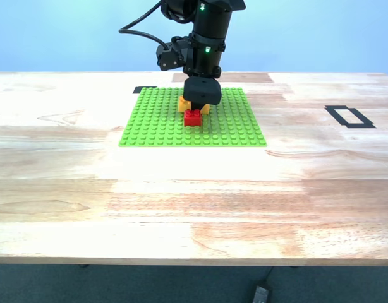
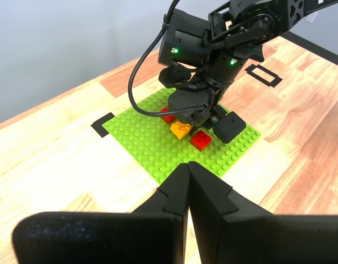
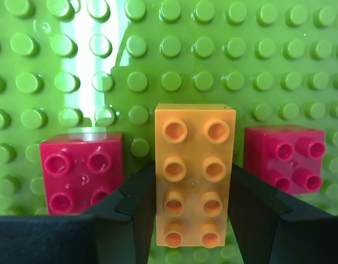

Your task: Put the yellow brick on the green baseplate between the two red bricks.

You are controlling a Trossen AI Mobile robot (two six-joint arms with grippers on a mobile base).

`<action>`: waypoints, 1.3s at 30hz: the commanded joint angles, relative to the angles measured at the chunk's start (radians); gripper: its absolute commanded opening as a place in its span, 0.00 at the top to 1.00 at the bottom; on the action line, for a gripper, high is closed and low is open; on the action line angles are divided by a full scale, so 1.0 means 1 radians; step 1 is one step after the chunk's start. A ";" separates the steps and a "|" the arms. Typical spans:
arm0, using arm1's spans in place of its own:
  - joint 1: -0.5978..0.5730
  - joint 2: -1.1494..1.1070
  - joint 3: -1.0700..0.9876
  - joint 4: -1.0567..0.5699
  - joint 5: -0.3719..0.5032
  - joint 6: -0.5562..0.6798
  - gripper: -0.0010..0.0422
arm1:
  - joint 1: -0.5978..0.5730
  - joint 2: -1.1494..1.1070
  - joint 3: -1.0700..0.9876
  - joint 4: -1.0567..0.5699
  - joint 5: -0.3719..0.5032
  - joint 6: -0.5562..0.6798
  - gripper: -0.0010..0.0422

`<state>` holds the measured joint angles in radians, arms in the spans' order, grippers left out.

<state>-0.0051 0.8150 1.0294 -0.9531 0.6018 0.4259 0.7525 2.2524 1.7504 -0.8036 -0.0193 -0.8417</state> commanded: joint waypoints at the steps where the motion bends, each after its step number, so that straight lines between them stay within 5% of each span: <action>1: 0.000 0.000 0.000 0.002 0.000 0.001 0.98 | 0.001 0.000 -0.002 0.002 -0.001 -0.006 0.97; 5: 0.000 0.000 0.000 0.003 0.000 0.001 0.98 | 0.001 -0.001 -0.002 0.004 -0.008 -0.002 0.91; 17: 0.000 0.000 0.000 0.003 0.000 0.001 0.98 | 0.006 -0.004 -0.002 0.025 -0.006 0.012 0.52; 39: 0.000 0.000 0.000 -0.004 0.000 0.027 0.98 | 0.006 -0.118 -0.006 0.018 0.026 0.015 0.53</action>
<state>-0.0048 0.8143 1.0294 -0.9565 0.6018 0.4526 0.7620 2.1361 1.7485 -0.7868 0.0090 -0.8238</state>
